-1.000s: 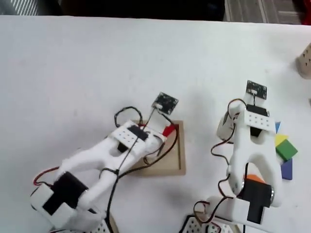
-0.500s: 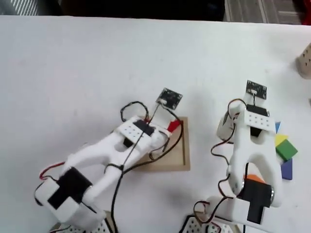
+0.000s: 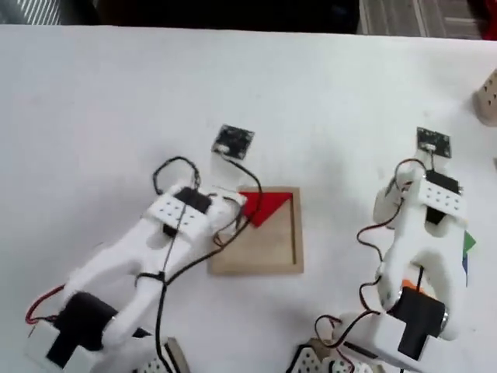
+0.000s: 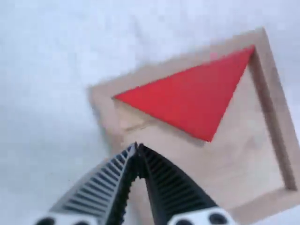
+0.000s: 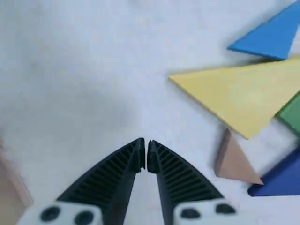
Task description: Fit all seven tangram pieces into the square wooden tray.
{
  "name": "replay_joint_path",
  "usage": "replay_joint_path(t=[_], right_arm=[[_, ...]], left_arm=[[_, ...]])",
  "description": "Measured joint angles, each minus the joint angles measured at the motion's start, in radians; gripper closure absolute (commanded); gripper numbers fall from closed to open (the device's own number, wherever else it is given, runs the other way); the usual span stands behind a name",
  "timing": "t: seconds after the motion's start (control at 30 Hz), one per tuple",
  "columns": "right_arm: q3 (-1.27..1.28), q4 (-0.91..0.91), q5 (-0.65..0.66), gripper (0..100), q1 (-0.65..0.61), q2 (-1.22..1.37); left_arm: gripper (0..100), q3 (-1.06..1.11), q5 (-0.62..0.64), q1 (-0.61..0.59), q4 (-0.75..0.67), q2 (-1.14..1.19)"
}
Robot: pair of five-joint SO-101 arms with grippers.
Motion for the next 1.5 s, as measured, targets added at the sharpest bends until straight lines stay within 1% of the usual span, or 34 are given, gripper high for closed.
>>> replay_joint_path(t=[0.1, 0.27, 0.33, 0.5, 0.6, 0.77, 0.93, 1.07, 1.3, 1.5], right_arm=[[-0.048, 0.000, 0.057, 97.4, 0.089, 0.000], [-0.155, 0.021, 0.083, 88.3, 0.235, 0.000], [-0.173, 0.021, 0.089, 89.5, 0.265, 0.000], [-0.222, -0.032, 0.089, 97.6, 0.282, 0.084], [-0.308, -0.060, 0.089, 98.1, 0.305, 0.204], [-0.522, -0.044, 0.089, 98.1, 0.361, 0.436], [-0.675, -0.028, 0.089, 98.1, 0.370, 0.637], [-0.733, -0.025, 0.091, 98.1, 0.371, 0.715], [-0.740, 0.017, 0.089, 98.1, 0.325, 0.720], [-0.628, 0.017, 0.089, 98.1, 0.235, 0.644]], left_arm=[[98, 0.051, -0.002, -0.011, -0.066, -0.037], [98, 0.120, -0.003, -0.012, -0.166, -0.075], [98, 0.130, -0.003, -0.012, -0.195, -0.077], [98, 0.130, -0.003, -0.012, -0.210, -0.078], [98, 0.130, -0.003, -0.021, -0.210, -0.078], [98, 0.130, -0.003, -0.052, -0.213, -0.078], [98, 0.130, -0.003, -0.051, -0.219, -0.078], [98, 0.130, -0.003, -0.051, -0.219, -0.078], [98, 0.130, -0.003, -0.051, -0.219, -0.078], [98, 0.130, -0.003, -0.051, -0.219, -0.078]])
